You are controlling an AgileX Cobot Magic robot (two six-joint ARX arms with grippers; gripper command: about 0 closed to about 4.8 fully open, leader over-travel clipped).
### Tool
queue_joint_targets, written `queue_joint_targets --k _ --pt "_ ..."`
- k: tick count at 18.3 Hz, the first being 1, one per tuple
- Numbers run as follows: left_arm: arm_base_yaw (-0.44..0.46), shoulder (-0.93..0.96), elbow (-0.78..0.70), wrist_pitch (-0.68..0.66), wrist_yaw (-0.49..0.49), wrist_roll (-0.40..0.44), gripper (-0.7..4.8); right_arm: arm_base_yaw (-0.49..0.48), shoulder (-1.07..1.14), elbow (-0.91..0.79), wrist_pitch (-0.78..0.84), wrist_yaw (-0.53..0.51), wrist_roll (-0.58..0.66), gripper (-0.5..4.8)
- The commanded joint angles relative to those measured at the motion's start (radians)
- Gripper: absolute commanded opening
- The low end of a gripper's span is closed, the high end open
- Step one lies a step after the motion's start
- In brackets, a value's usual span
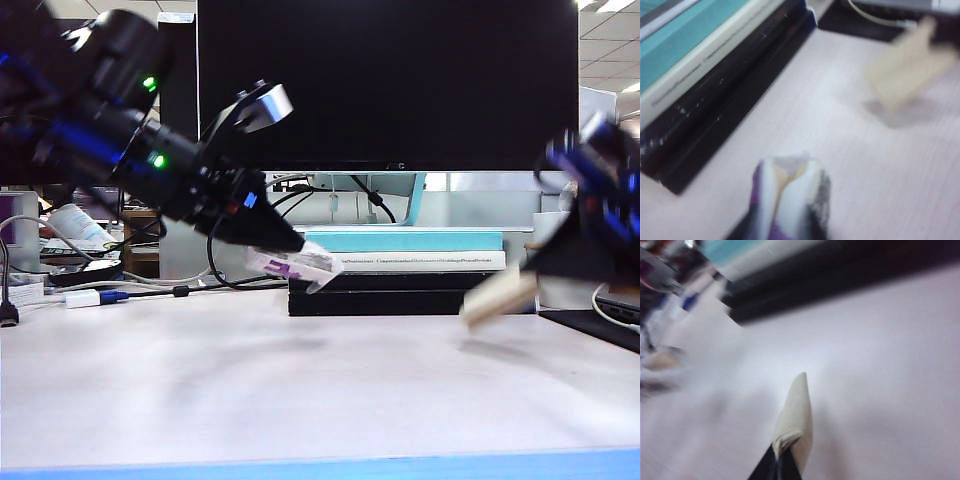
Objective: Pick up a packet of tissues from the table with the left hand, then take a tissue from it with the right hand.
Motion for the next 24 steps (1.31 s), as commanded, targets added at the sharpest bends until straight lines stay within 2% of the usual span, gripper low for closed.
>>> queue_joint_targets --k 1,2,3,4,5,6,7,8,10,12,17,20,22,24 --pt "0.0 0.023 -0.075 0.142 -0.002 -0.099 1.2 0.001 0.055 0.001 0.02 -0.002 0.0 -0.06" --pt "0.0 0.036 -0.093 0.141 -0.002 -0.1 1.23 0.001 0.062 0.001 0.023 0.0 0.0 -0.06" --pt "0.0 0.047 -0.105 0.137 0.0 -0.101 1.58 0.0 0.065 0.001 0.028 0.002 -0.001 -0.04" --pt "0.0 0.056 -0.114 0.133 0.007 -0.109 2.48 0.0 0.065 0.002 0.032 0.003 -0.003 0.36" --pt "0.0 0.06 -0.119 0.131 0.006 -0.118 3.3 0.001 0.065 0.002 0.033 0.006 -0.005 1.27" --pt "0.0 0.06 -0.12 0.134 0.006 -0.127 4.15 0.0 0.065 0.002 0.033 0.009 -0.007 2.52" --pt "0.0 0.059 -0.12 0.142 0.006 -0.128 4.54 0.0 0.065 0.002 0.035 0.008 -0.007 3.17" --pt "0.0 0.058 -0.119 0.162 0.006 -0.143 4.79 0.0 0.065 0.002 0.043 0.008 -0.008 3.77" --pt "0.0 0.057 -0.119 0.199 0.003 -0.181 4.79 0.0 0.065 0.002 0.07 0.004 -0.006 4.71" --pt "0.0 0.047 -0.119 0.218 -0.019 -0.213 4.79 0.0 0.064 0.002 0.106 -0.015 -0.006 4.79" --pt "0.008 -0.056 -0.12 0.215 -0.099 -0.212 4.79 0.0 0.039 0.004 0.124 -0.021 0.019 4.79" --pt "0.055 -0.16 -0.142 0.209 -0.124 -0.213 4.79 0.0 -0.034 0.004 0.129 -0.016 -0.033 4.79" --pt "0.117 -0.244 -0.195 0.209 -0.17 -0.212 4.79 0.0 -0.134 -0.004 0.127 0.021 -0.067 4.42" --pt "0.2 -0.334 -0.262 0.209 -0.185 -0.211 4.79 0.0 -0.25 -0.008 0.094 0.105 -0.093 3.95"
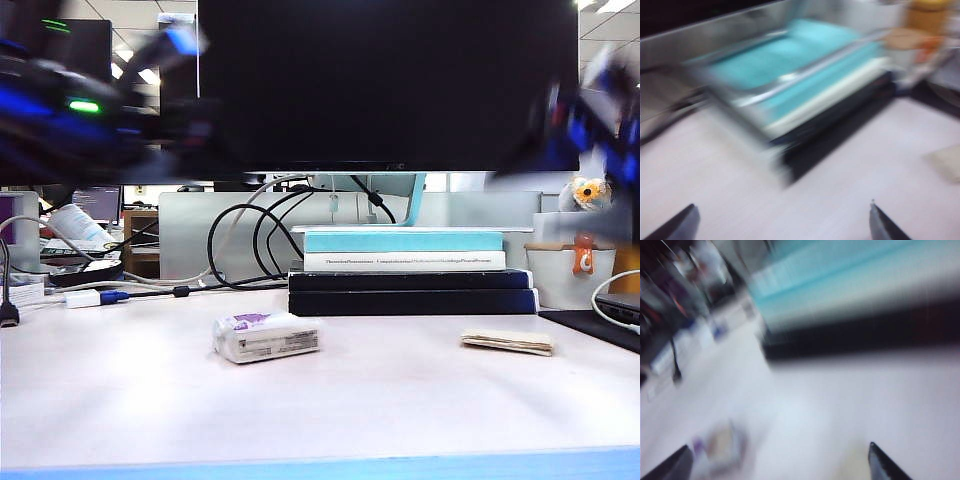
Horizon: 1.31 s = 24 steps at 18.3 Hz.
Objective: Pick up a packet of tissues from the table with the left hand, then take a tissue from it with the right hand.
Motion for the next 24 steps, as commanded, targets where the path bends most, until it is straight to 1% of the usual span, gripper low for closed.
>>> queue_joint_targets --k 1,2,3,4,5,6,7,8,9,10,12,13,14,15,17,19,21,22,23,24 --pt "0.122 -0.127 -0.093 -0.001 -0.022 0.002 4.79 -0.001 -0.157 -0.004 -0.034 0.136 -0.059 3.55" --pt "0.178 -0.177 -0.126 -0.002 -0.019 -0.003 4.79 0.0 -0.224 -0.004 -0.073 0.177 -0.104 2.79" --pt "0.213 -0.211 -0.148 -0.002 -0.018 -0.009 4.79 0.0 -0.266 -0.004 -0.099 0.196 -0.145 2.03" --pt "0.241 -0.241 -0.165 -0.003 -0.018 -0.011 4.79 0.0 -0.298 -0.004 -0.121 0.211 -0.174 1.53" --pt "0.281 -0.29 -0.194 -0.002 0.005 -0.026 4.75 0.0 -0.344 -0.005 -0.154 0.245 -0.209 1.33" --pt "0.304 -0.324 -0.212 -0.003 0.031 -0.028 4.55 0.0 -0.366 -0.005 -0.173 0.262 -0.225 1.33" --pt "0.345 -0.418 -0.264 -0.003 0.048 -0.041 3.61 -0.001 -0.438 -0.022 -0.202 0.332 -0.256 1.31" --pt "0.356 -0.455 -0.288 -0.003 0.043 -0.041 3.27 -0.001 -0.476 -0.041 -0.199 0.378 -0.259 0.94" --pt "0.369 -0.491 -0.317 -0.003 0.042 -0.038 3.14 -0.001 -0.512 -0.062 -0.19 0.409 -0.262 0.66" --pt "0.374 -0.529 -0.355 -0.002 0.04 -0.033 2.95 -0.001 -0.563 -0.097 -0.165 0.439 -0.262 0.5" --pt "0.373 -0.581 -0.422 0.016 0.041 -0.038 2.53 -0.001 -0.666 -0.16 -0.146 0.484 -0.262 0.48" --pt "0.373 -0.612 -0.457 0.029 0.041 -0.055 1.99 -0.001 -0.716 -0.183 -0.147 0.493 -0.262 0.48" --pt "0.373 -0.651 -0.49 0.043 0.029 -0.071 1.72 -0.001 -0.773 -0.203 -0.148 0.531 -0.263 0.48" --pt "0.374 -0.739 -0.537 0.049 -0.039 -0.09 1.72 -0.001 -0.853 -0.208 -0.179 0.538 -0.27 0.48" --pt "0.374 -0.848 -0.57 0.025 -0.048 -0.096 1.72 -0.002 -0.935 -0.208 -0.259 0.56 -0.273 0.48" --pt "0.374 -0.926 -0.573 -0.097 -0.1 -0.098 1.72 -0.002 -0.987 -0.209 -0.359 0.56 -0.284 0.49" --pt "0.374 -1.022 -0.573 -0.289 -0.18 -0.102 1.72 -0.002 -1.032 -0.209 -0.449 0.56 -0.301 0.49" --pt "0.374 -1.099 -0.573 -0.394 -0.192 -0.101 1.72 -0.002 -1.06 -0.21 -0.464 0.56 -0.302 0.49" --pt "0.374 -1.125 -0.573 -0.417 -0.191 -0.101 1.72 -0.002 -1.069 -0.209 -0.463 0.56 -0.302 0.49" --pt "0.374 -1.193 -0.573 -0.462 -0.191 -0.101 1.72 -0.002 -1.09 -0.21 -0.465 0.56 -0.303 0.49"
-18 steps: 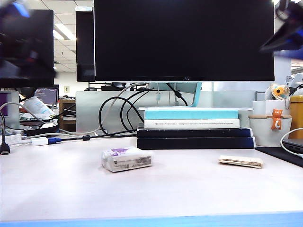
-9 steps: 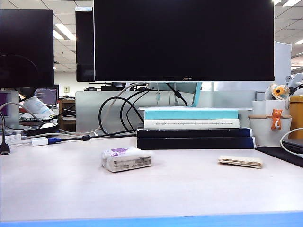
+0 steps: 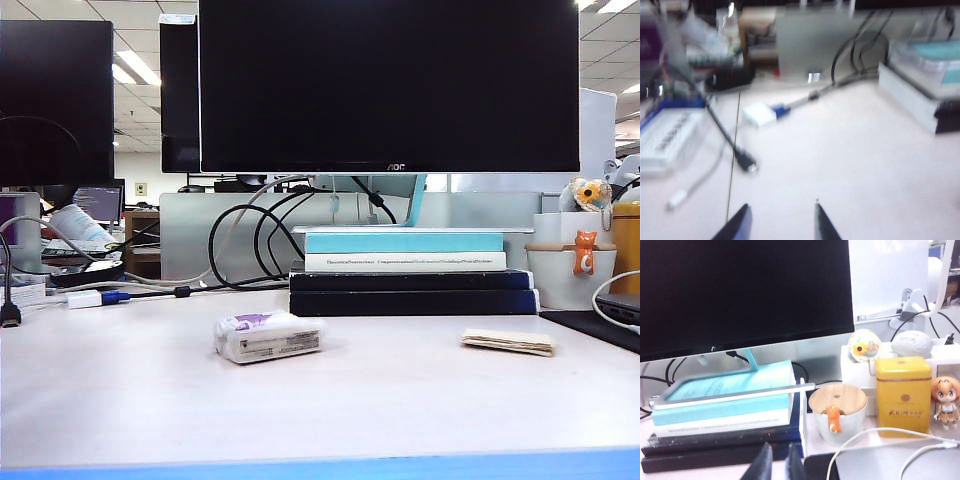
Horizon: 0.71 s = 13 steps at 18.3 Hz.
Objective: Pick up a packet of tissues from the table with the left hand, then take a tissue from it with the right hand.
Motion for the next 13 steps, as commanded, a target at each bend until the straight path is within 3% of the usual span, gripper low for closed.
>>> queue_joint_targets --k 1,4,5,11,12,13 --pt "0.001 -0.14 0.003 -0.114 -0.005 -0.004 1.72 0.0 -0.044 0.005 0.002 0.004 -0.006 0.49" --pt "0.001 -0.346 0.003 -0.28 -0.01 0.011 1.47 0.0 -0.072 -0.025 -0.072 0.003 -0.006 0.48" --pt "0.006 -0.341 0.005 -0.317 -0.018 0.012 1.47 0.001 -0.074 -0.076 -0.074 0.003 -0.005 0.16" --pt "0.006 -0.343 0.005 -0.34 -0.005 0.037 1.45 0.0 -0.086 -0.121 -0.06 -0.005 0.002 -0.01" --pt "0.006 -0.343 0.005 -0.302 -0.026 0.026 0.45 0.0 -0.086 -0.121 -0.06 -0.005 0.01 -0.01" --pt "0.006 -0.343 0.003 -0.303 -0.035 0.056 -0.06 0.0 -0.086 -0.121 -0.071 -0.007 0.029 -0.01"
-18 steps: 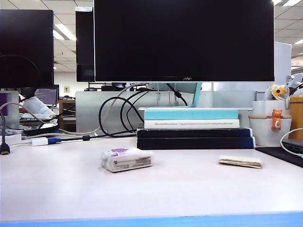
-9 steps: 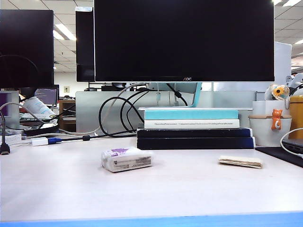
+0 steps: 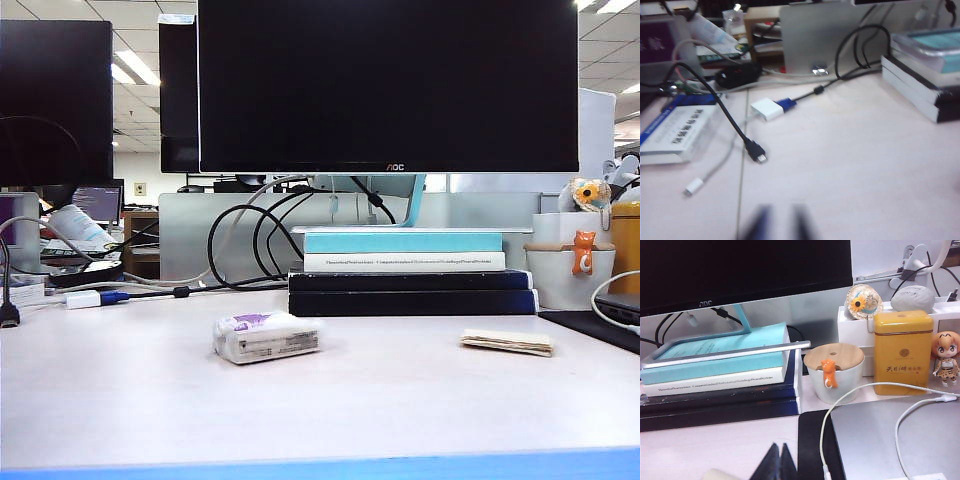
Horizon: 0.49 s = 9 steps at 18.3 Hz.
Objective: Pick up a packet of tissues from the table with the left hand, then take a tissue from it with the right hand.
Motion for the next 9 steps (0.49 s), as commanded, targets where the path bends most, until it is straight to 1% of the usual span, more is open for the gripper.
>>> queue_joint_targets --k 1,2,4,9 --pt "-0.001 -0.003 0.003 0.041 -0.02 0.018 -0.06 0.002 -0.001 -0.011 -0.063 -0.023 0.043 -0.01" --pt "-0.001 -0.003 0.003 0.039 -0.015 0.002 -0.06 0.002 -0.001 -0.011 -0.088 -0.026 0.044 -0.01" --pt "-0.002 -0.003 0.003 0.039 -0.013 -0.001 -0.06 0.002 -0.001 -0.011 -0.117 -0.025 0.043 -0.01" --pt "-0.002 -0.003 0.003 0.038 -0.013 -0.001 -0.06 0.002 -0.001 -0.011 -0.121 -0.022 0.043 -0.01"
